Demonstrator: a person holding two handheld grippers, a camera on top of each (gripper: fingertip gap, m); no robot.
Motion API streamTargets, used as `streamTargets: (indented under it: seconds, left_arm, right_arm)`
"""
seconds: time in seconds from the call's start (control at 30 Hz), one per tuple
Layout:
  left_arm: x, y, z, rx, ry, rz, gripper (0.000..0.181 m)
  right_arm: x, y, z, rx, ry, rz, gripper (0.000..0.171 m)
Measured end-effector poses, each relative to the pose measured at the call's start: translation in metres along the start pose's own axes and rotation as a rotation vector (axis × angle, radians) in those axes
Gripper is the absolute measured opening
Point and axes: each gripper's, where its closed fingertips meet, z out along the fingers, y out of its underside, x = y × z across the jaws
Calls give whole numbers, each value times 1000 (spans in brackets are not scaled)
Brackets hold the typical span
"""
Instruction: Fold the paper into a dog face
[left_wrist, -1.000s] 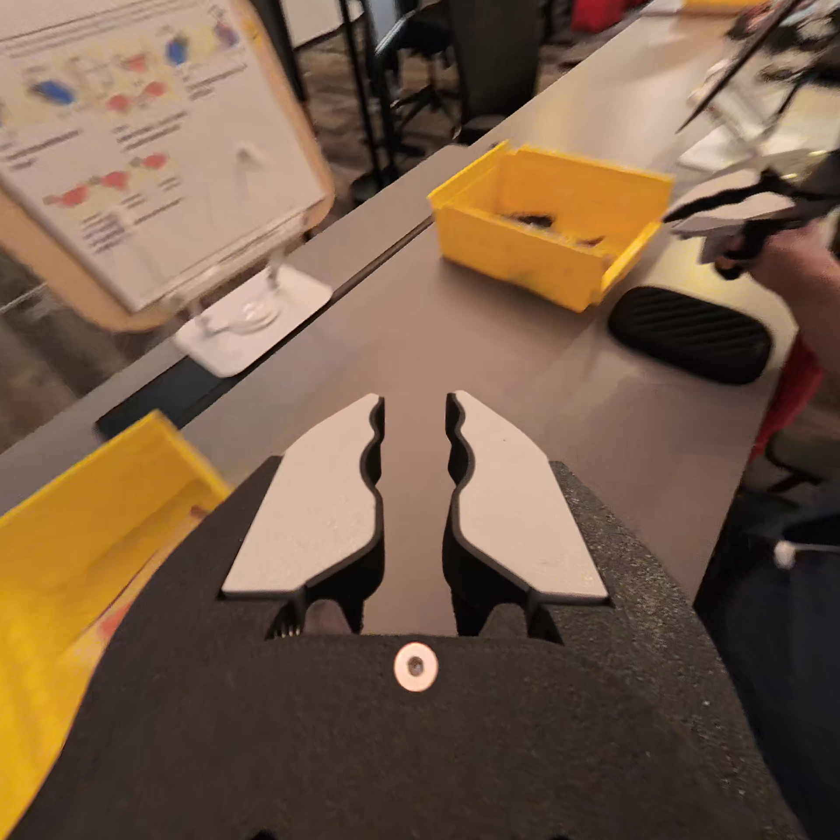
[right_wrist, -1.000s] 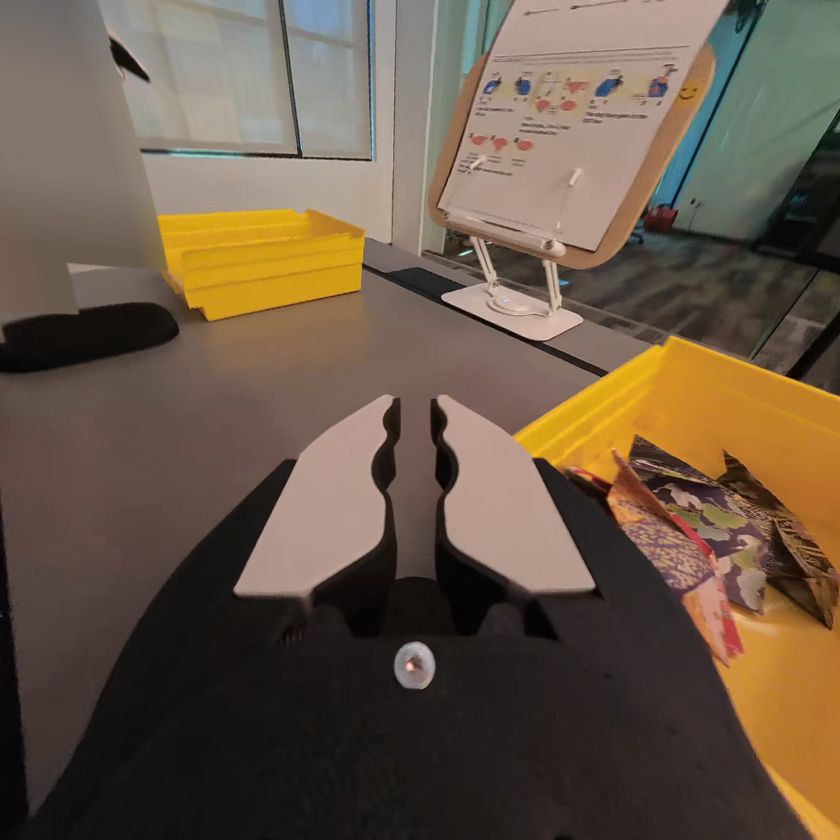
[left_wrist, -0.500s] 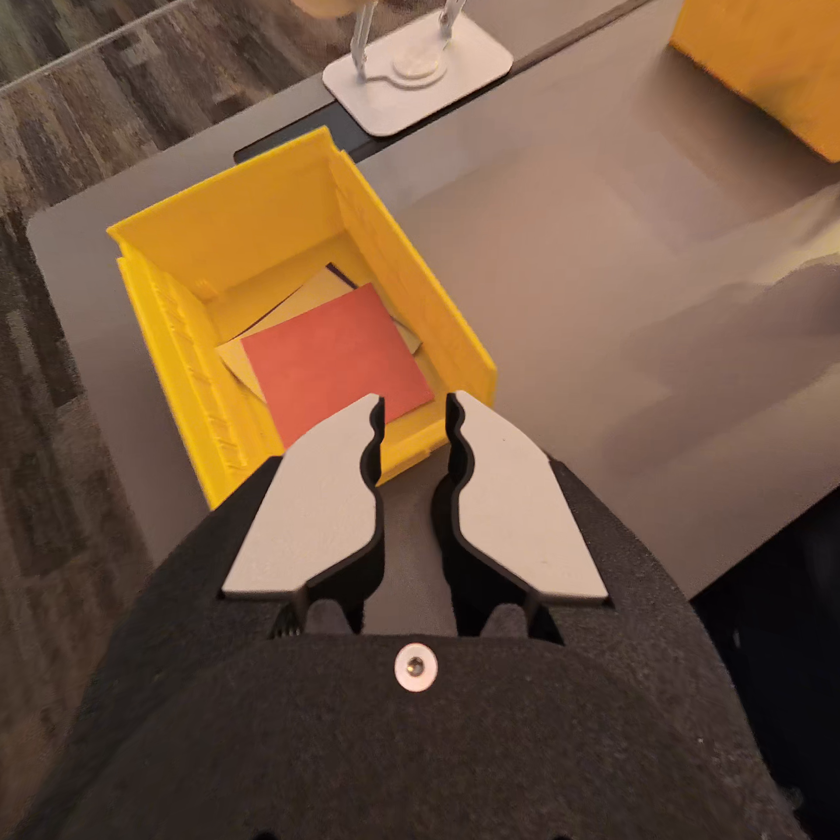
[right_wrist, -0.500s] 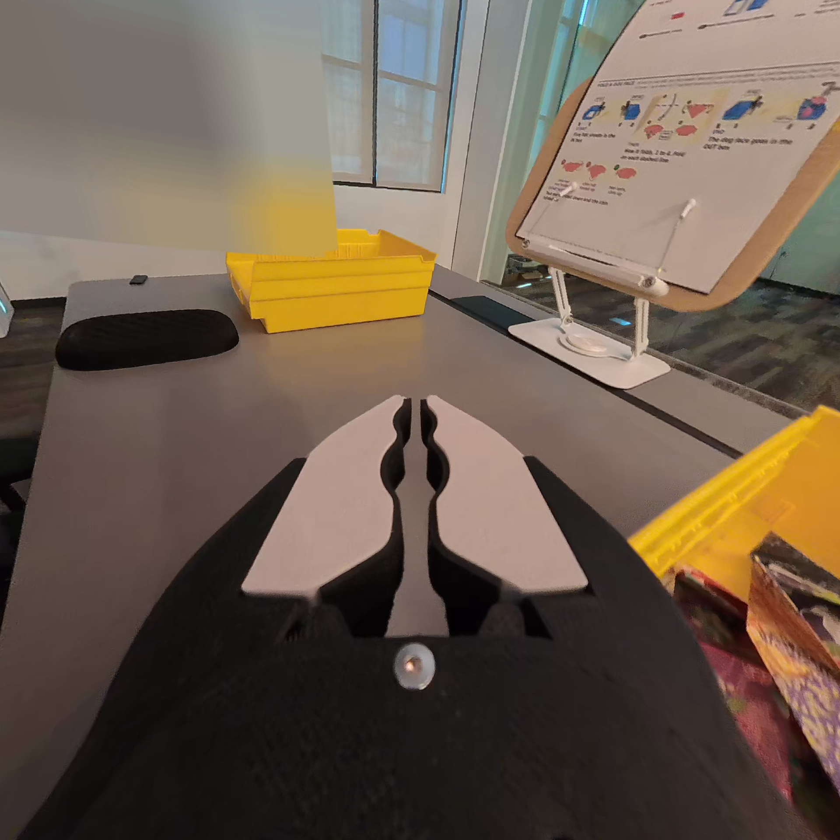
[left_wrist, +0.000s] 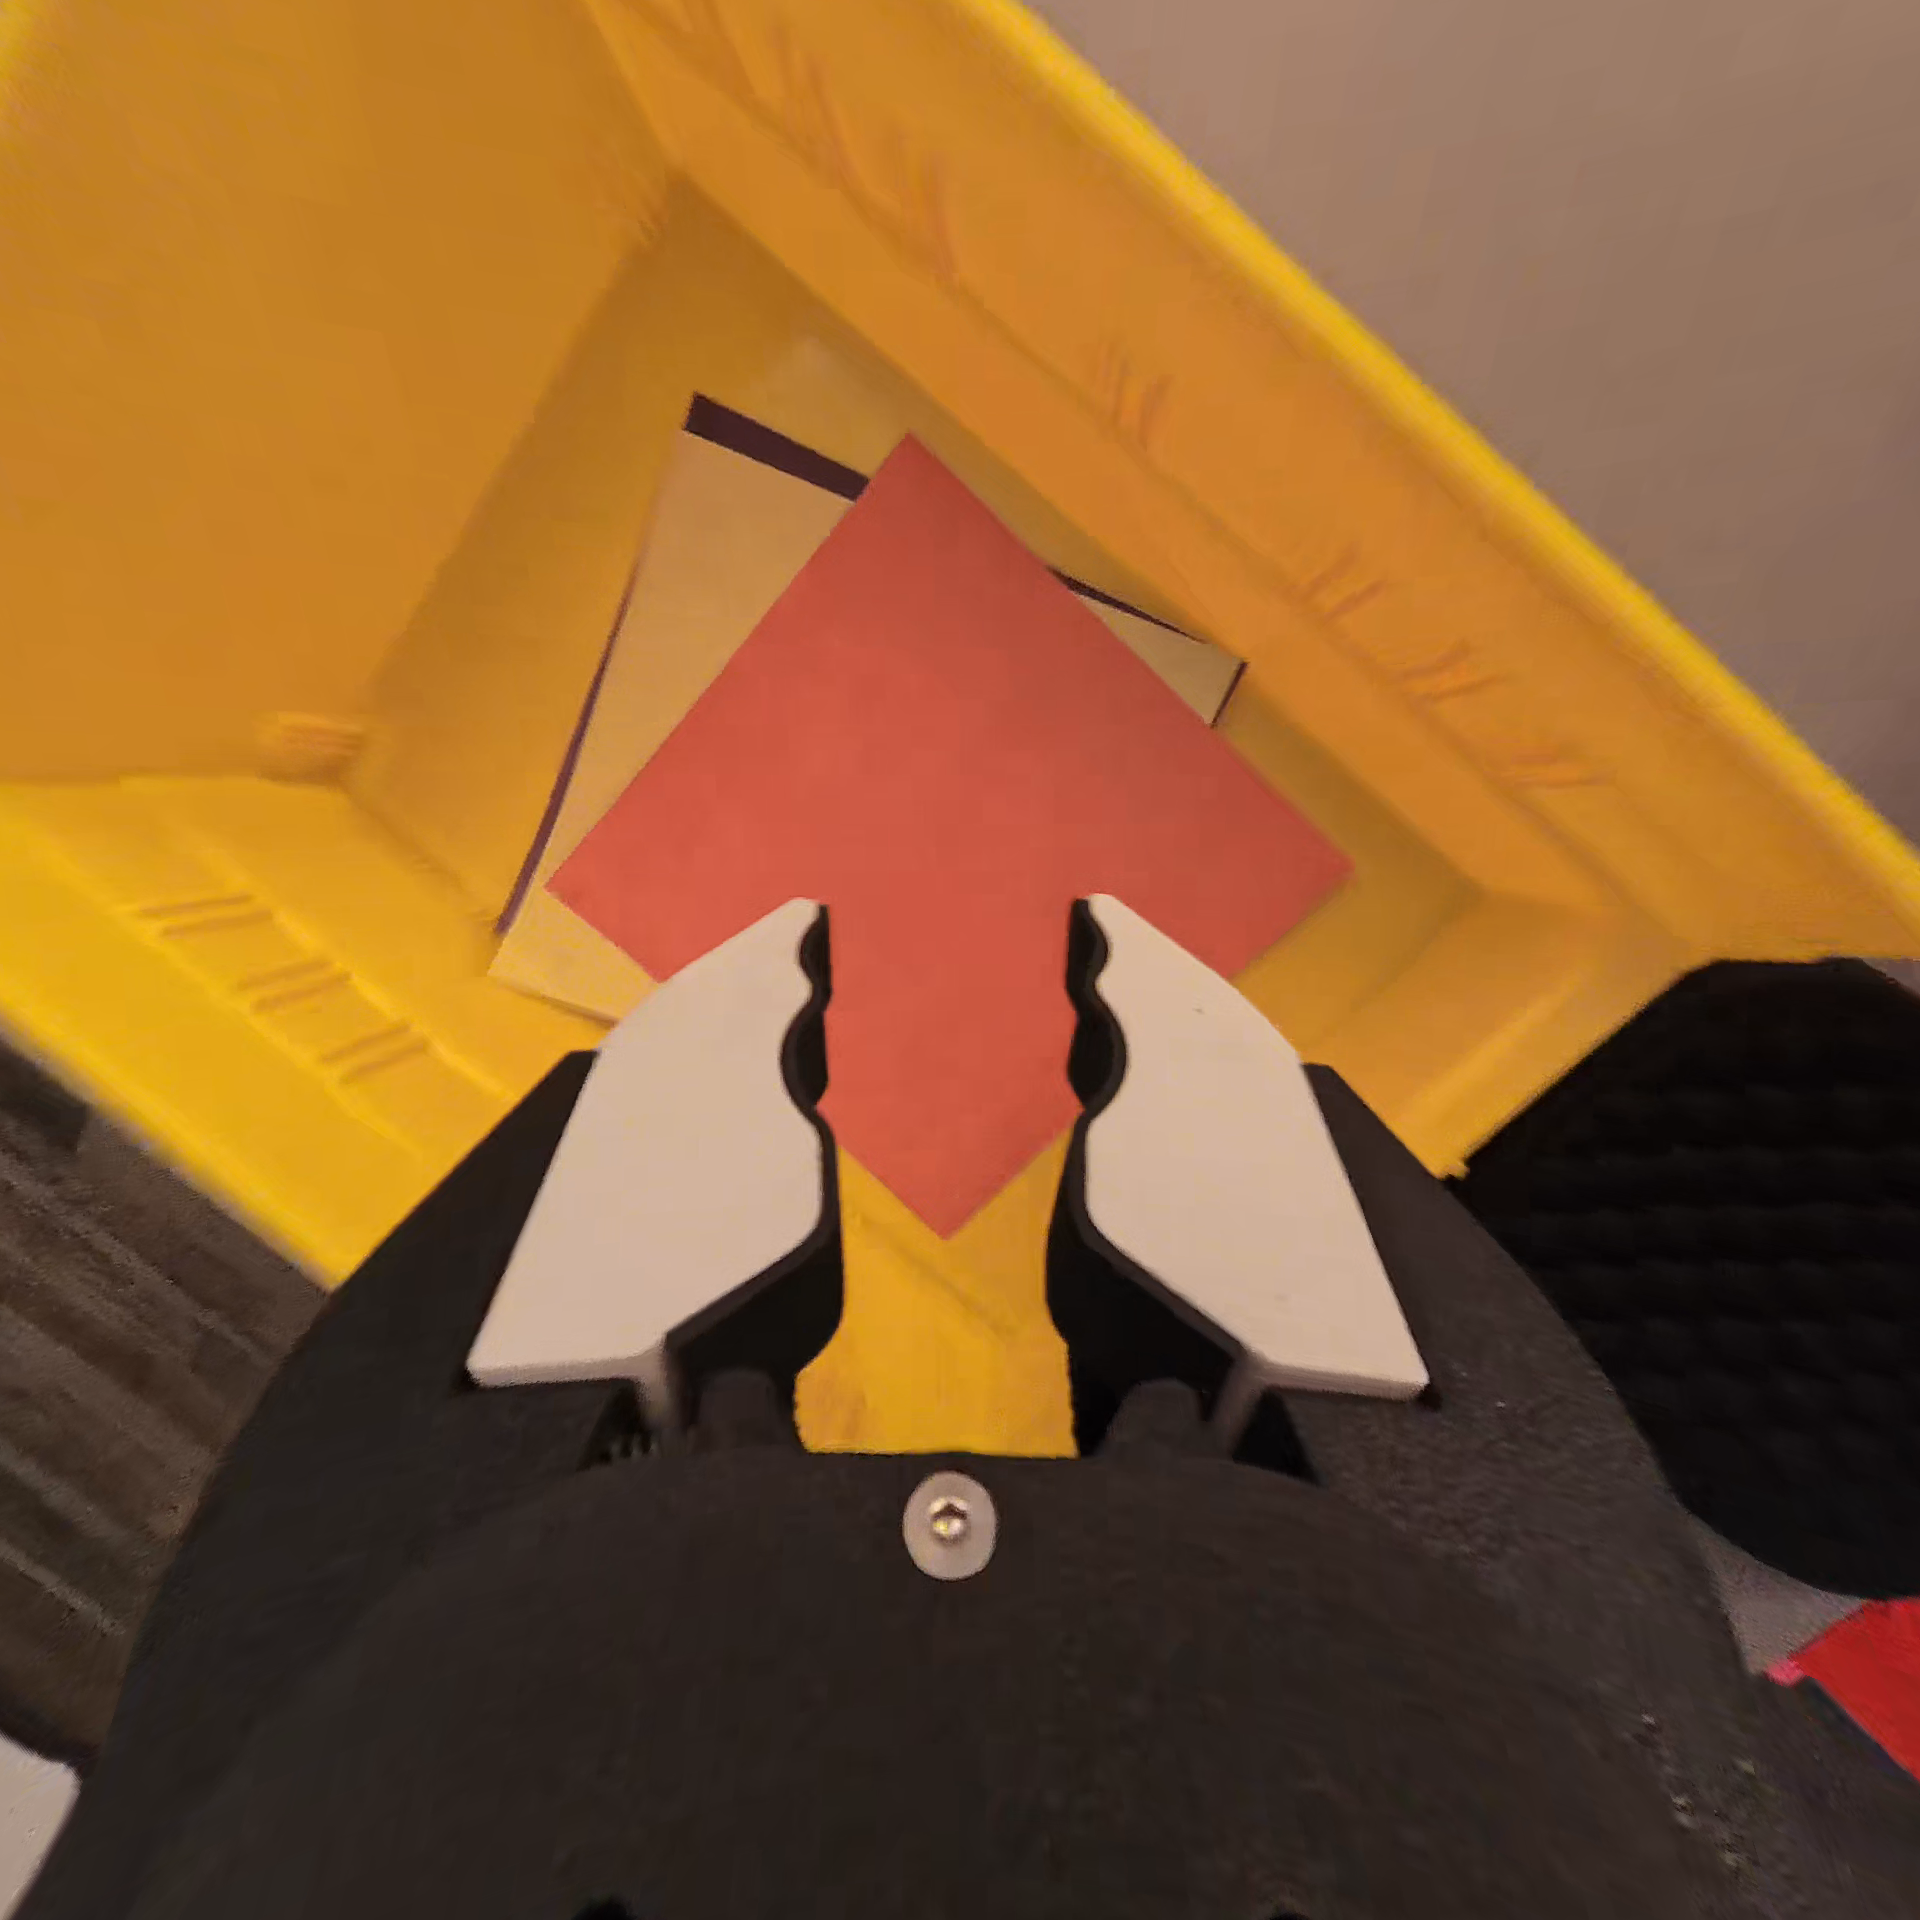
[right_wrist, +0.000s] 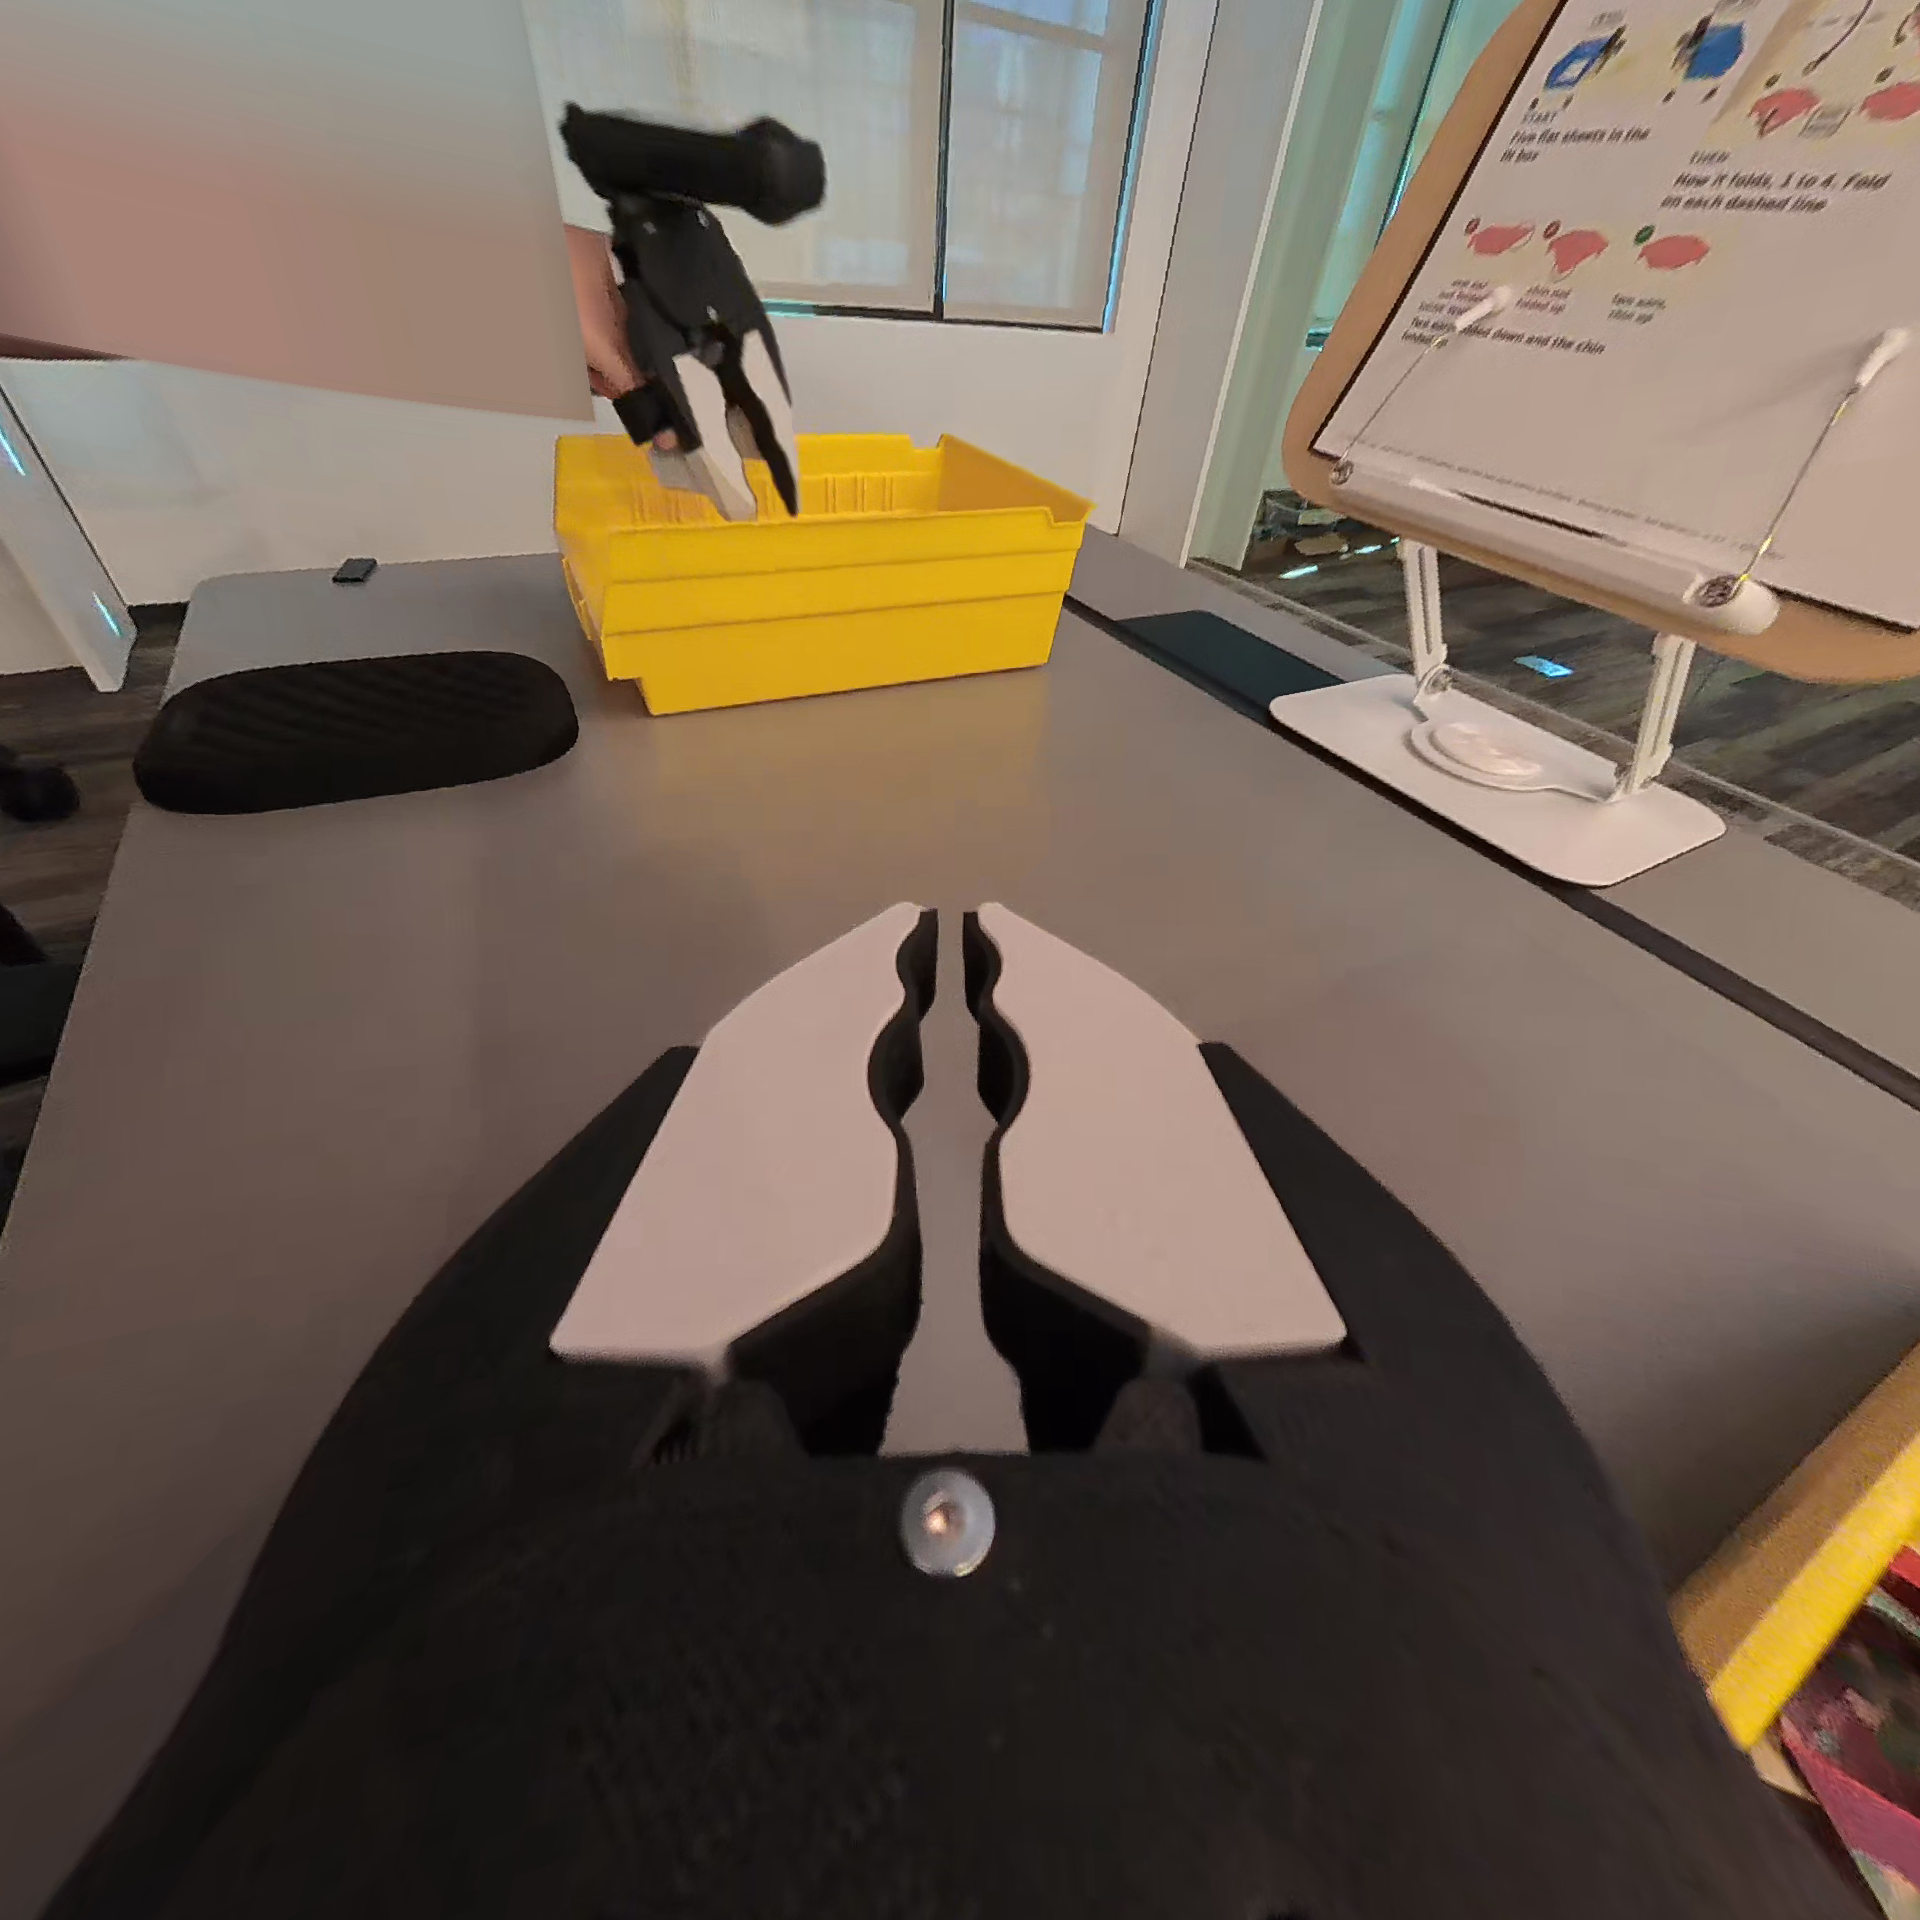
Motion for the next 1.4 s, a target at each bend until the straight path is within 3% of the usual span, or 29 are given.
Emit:
streamTargets:
  seconds: [0.07, 0.27, 0.4, 0.77, 0.93, 1.2, 1.4]
  left_arm:
    - [0, 5, 25, -46, 50, 8, 64]
    - [-5, 18, 64, -81, 2, 24, 94]
    - [3, 19, 67, -56, 85, -51, 78]
    - [5, 19, 66, -65, 71, -99, 72]
    - [15, 20, 63, -65, 73, -95, 42]
    - [29, 22, 53, -62, 144, -143, 30]
    - [23, 23, 33, -23, 86, -145, 17]
  right_arm:
    - [2, 3, -1, -7, 7, 6, 6]
    - [7, 10, -3, -6, 12, 47, 6]
    - [7, 11, -3, -2, -5, 65, 6]
    - [5, 11, -5, 6, -14, 61, 5]
    - [4, 9, -7, 20, -17, 63, 5]
    - [0, 7, -8, 34, -38, 71, 6]
    - [-2, 4, -9, 51, -51, 75, 6]
